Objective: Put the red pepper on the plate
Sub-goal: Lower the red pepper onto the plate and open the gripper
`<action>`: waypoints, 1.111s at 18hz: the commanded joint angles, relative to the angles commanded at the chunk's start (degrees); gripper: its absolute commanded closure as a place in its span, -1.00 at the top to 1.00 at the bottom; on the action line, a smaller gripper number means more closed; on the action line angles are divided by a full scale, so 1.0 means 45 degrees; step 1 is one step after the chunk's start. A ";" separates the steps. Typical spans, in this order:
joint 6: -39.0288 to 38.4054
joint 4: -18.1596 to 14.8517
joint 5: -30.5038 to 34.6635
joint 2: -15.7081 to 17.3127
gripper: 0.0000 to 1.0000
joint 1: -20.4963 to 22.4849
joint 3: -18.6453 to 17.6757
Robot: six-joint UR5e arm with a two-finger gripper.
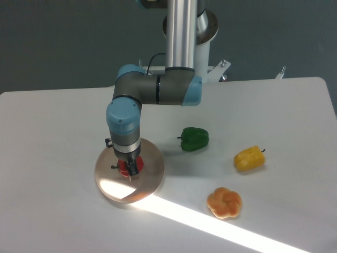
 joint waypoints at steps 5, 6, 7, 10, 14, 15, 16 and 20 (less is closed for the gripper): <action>-0.0039 0.0000 0.0000 0.0000 0.16 0.0000 0.0000; -0.0020 0.0000 0.0000 0.0000 0.16 0.0000 0.0000; -0.0039 0.0000 0.0000 0.0000 0.16 0.0000 0.0000; -0.0078 0.0000 0.0000 0.0000 0.16 0.0000 0.0000; -0.0078 0.0000 0.0000 0.0000 0.22 0.0019 0.0000; -0.0078 0.0000 0.0000 -0.0020 0.21 0.0020 0.0000; -0.0078 0.0000 0.0000 0.0000 0.21 0.0020 0.0000; -0.0039 0.0000 0.0000 -0.0020 0.21 0.0039 0.0000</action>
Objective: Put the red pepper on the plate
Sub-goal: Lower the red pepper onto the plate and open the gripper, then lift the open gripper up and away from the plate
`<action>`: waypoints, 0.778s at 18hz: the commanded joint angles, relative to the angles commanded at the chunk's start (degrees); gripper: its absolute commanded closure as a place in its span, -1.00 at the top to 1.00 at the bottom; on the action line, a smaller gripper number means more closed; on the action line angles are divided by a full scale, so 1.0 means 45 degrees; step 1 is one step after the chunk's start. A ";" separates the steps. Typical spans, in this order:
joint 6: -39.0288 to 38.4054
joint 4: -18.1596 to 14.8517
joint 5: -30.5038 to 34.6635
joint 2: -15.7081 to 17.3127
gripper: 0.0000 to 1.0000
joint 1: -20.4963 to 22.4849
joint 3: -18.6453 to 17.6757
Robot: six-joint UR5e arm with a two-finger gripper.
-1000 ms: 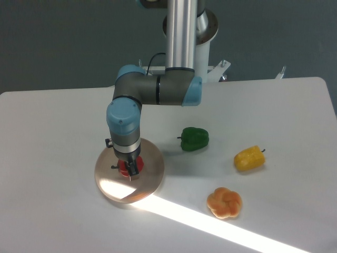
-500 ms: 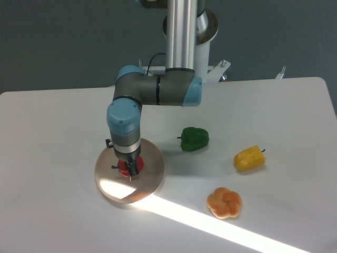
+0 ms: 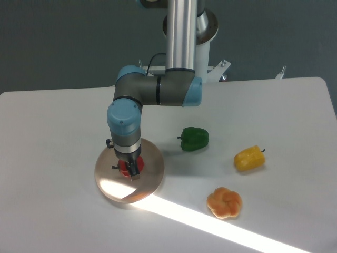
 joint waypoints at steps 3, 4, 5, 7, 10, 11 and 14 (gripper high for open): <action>0.0039 0.0000 0.0000 -0.0059 0.21 0.0020 0.0000; 0.0059 -0.0019 0.0000 -0.0059 0.22 0.0020 0.0000; 0.0059 -0.0020 0.0000 -0.0059 0.22 0.0020 0.0000; 0.0098 0.0000 0.0000 -0.0059 0.29 0.0059 0.0000; 0.0098 -0.0020 0.0000 0.0019 0.64 0.0098 0.0000; 0.0079 -0.0020 -0.0019 0.0078 0.87 0.0137 -0.0019; -0.0078 -0.0058 -0.0058 0.0272 1.00 0.0331 0.0000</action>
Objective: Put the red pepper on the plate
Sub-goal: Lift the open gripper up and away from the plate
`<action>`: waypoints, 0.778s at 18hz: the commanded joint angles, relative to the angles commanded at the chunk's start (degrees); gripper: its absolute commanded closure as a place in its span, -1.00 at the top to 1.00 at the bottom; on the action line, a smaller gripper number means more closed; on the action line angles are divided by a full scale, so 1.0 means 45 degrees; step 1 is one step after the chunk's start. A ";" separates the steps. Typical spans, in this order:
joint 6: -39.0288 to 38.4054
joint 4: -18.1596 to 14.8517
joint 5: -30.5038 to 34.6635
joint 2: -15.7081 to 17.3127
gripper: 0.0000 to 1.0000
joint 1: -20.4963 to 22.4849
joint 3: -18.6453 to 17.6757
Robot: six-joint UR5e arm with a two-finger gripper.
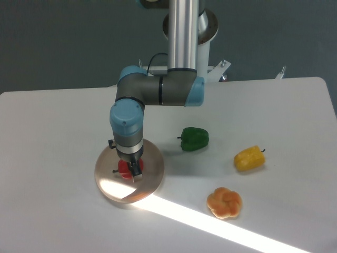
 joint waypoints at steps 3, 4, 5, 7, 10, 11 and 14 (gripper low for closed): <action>-0.0019 -0.0137 0.0058 0.0741 1.00 0.0723 0.0021; -0.0039 -0.0118 0.0039 0.1072 1.00 0.1092 0.0000; -0.0039 -0.0137 0.0020 0.1191 1.00 0.1366 0.0039; -0.0020 -0.0137 0.0020 0.1503 1.00 0.2126 0.0175; 0.0156 0.0058 0.0253 0.1369 1.00 0.2910 0.0661; 0.0195 0.0039 0.0466 0.1233 1.00 0.3202 0.1051; 0.0409 0.0020 0.2083 0.0979 1.00 0.3420 0.1872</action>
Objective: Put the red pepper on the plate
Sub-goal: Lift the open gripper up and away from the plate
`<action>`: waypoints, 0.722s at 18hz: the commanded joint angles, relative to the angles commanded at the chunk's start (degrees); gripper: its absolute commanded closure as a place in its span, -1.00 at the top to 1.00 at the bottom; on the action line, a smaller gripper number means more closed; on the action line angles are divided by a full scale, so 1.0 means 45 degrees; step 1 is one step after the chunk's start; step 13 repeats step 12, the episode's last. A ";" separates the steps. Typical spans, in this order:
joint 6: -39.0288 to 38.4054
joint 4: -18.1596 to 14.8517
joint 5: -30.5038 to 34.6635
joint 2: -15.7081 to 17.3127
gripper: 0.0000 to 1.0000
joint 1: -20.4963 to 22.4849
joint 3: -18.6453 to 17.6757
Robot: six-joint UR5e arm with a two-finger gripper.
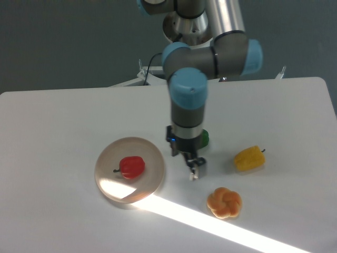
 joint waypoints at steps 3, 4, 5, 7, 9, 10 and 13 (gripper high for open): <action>0.0761 -0.0176 0.0963 -0.0332 1.00 0.0116 0.0958; 0.1092 -0.0157 0.0964 -0.0333 1.00 0.0272 0.1018; 0.1521 -0.0157 0.1002 -0.0352 1.00 0.0409 0.1018; 0.2945 -0.0157 0.1022 -0.0314 1.00 0.0682 0.1019; 0.3983 -0.0157 0.1042 -0.0216 1.00 0.0781 0.0863; 0.3986 -0.0157 0.1042 -0.0216 1.00 0.0781 0.0862; 0.3986 -0.0137 0.1022 -0.0235 1.00 0.0762 0.0862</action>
